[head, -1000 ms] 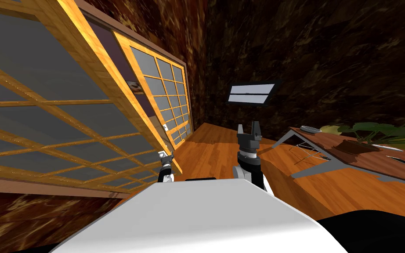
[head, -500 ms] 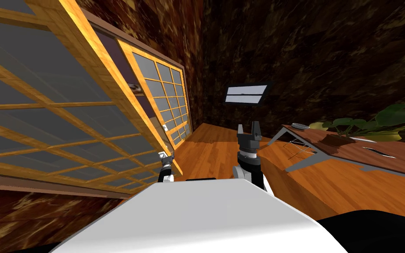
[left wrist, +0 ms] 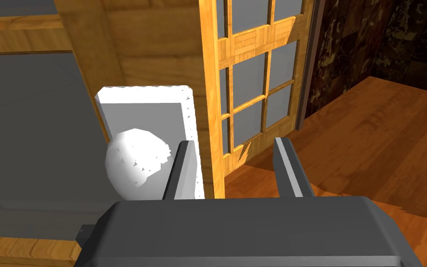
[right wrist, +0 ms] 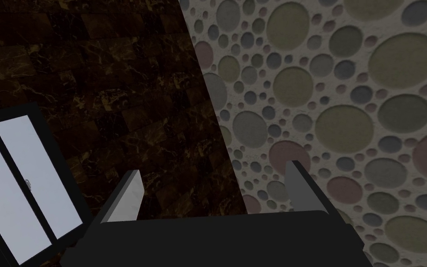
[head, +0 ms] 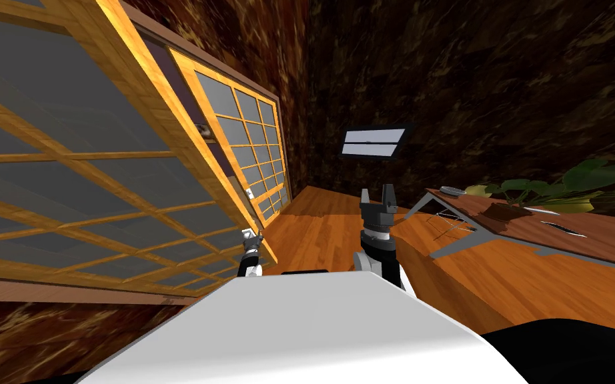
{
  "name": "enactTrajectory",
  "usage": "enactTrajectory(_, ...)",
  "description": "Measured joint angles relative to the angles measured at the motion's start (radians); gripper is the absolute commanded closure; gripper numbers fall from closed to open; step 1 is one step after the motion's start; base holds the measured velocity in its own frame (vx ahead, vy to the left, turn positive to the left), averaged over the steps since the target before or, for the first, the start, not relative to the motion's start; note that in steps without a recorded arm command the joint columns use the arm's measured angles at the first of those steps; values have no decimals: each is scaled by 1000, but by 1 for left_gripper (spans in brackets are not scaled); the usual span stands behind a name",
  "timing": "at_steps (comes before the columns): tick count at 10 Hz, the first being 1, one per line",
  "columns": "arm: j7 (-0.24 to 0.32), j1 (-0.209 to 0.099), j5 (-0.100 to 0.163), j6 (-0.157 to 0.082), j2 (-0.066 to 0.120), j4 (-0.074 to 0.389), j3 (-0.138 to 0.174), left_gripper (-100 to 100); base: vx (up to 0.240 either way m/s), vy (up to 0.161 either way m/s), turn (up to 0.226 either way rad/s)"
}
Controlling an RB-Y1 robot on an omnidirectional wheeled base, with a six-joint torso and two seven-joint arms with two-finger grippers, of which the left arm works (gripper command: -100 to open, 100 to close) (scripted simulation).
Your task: Pull the door open
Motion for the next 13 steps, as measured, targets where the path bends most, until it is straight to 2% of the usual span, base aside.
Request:
enactTrajectory(5, -1, 4, 2, 2, 4, -1, 4, 100, -3, 3, 7)
enactTrajectory(6, -1, 4, 2, 2, 4, -1, 4, -100, -111, 8, -20)
enactTrajectory(9, 7, 4, -11, -1, 5, -5, -16, -100, -180, -8, -5)
enactTrajectory(13, 17, 22, -24, 2, 19, -19, -34, -100, -201, 37, -7)
